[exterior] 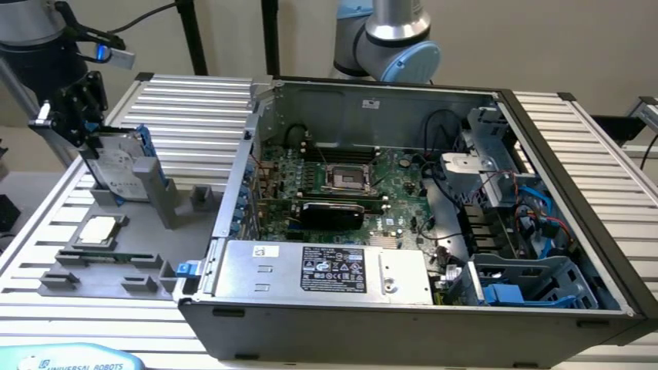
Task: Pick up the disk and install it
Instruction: 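Pick up the disk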
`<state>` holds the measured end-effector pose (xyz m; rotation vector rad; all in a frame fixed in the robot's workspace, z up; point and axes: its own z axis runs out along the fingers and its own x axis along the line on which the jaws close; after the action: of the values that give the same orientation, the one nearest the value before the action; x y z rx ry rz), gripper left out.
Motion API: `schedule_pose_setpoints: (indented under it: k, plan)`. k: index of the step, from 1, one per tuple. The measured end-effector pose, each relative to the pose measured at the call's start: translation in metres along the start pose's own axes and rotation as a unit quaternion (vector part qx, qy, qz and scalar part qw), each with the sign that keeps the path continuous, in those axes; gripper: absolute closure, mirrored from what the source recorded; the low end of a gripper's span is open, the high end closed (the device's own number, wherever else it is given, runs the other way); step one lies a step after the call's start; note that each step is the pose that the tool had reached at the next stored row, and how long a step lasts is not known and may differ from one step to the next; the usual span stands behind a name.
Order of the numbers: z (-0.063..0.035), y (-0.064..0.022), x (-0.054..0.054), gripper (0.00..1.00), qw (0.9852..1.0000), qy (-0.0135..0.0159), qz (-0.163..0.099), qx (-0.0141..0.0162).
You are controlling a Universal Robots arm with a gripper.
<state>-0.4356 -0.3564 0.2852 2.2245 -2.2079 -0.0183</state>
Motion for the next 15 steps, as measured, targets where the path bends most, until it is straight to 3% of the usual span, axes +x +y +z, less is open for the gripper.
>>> schedule_pose_setpoints:
  k: [6, 15]
  plan:
    - [0.0, 0.0, 0.0001, 0.67, 1.0, 0.0, 0.0, 0.0]
    - [0.0, 0.0, 0.0063, 0.67, 1.0, -0.0002, 0.0, 0.0]
